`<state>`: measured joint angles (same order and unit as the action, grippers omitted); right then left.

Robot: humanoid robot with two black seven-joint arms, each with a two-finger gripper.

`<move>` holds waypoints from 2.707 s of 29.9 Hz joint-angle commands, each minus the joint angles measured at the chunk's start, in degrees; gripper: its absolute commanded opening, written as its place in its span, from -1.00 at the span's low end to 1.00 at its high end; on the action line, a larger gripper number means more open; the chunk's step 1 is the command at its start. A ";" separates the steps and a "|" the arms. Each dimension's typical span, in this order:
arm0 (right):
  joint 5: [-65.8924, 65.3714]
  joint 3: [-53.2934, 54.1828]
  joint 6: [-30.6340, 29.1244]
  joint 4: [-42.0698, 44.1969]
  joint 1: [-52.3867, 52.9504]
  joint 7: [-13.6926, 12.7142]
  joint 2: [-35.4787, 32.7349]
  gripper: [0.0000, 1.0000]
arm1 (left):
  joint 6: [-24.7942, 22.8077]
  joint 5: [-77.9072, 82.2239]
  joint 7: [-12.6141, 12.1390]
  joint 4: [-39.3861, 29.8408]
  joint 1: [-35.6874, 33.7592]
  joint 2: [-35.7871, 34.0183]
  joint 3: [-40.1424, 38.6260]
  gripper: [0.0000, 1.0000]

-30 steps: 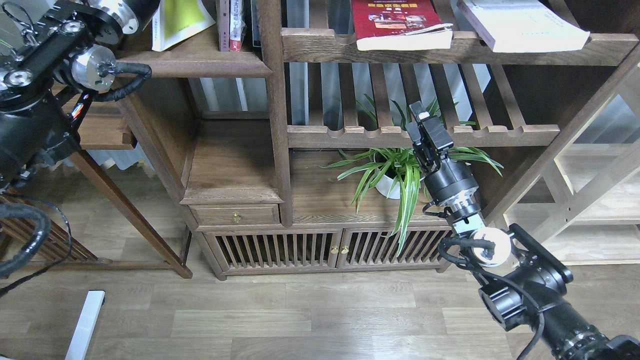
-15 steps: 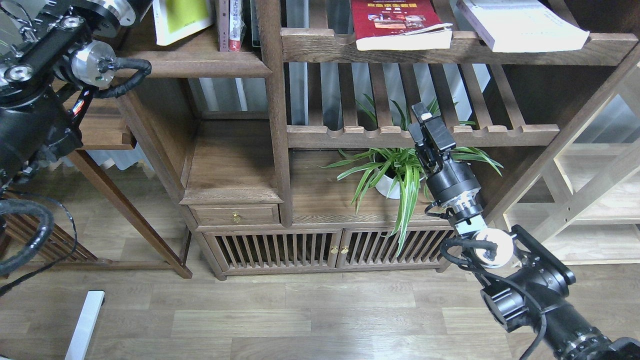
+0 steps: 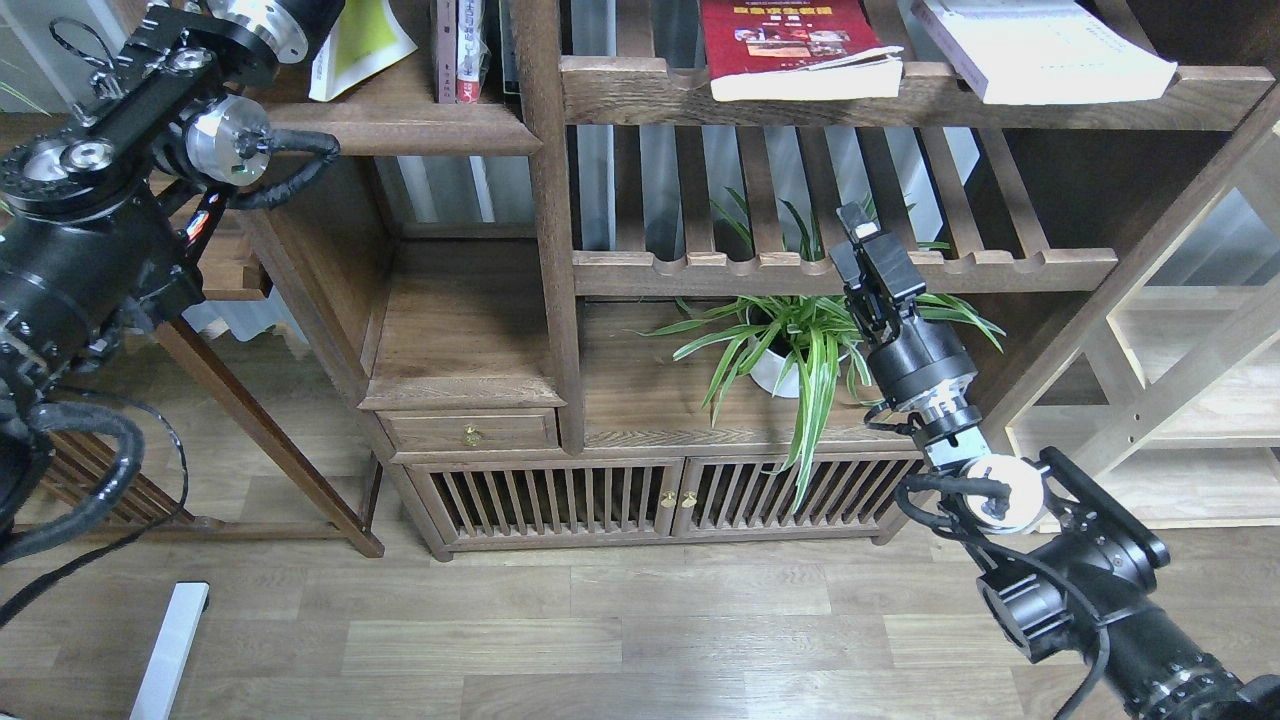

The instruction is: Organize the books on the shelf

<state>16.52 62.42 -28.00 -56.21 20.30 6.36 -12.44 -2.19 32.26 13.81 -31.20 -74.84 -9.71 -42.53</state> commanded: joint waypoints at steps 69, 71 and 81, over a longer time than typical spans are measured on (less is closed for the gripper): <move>-0.44 2.09 0.00 1.55 -1.75 -0.12 -5.05 0.89 | 0.08 -9.06 2.10 -18.37 -5.84 -10.24 -2.90 0.79; -0.44 3.41 0.00 0.76 -3.15 -0.12 -5.58 0.91 | 0.08 -9.41 2.45 -19.94 -5.75 -10.32 -3.25 0.91; -0.18 9.30 0.00 -1.53 -4.48 -0.12 -7.43 0.91 | -0.10 -9.50 2.45 -29.44 -2.33 -11.46 -4.93 0.98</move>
<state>16.34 70.34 -28.00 -57.04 15.96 6.24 -19.63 -2.12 22.77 16.20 -58.35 -78.73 -20.75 -47.38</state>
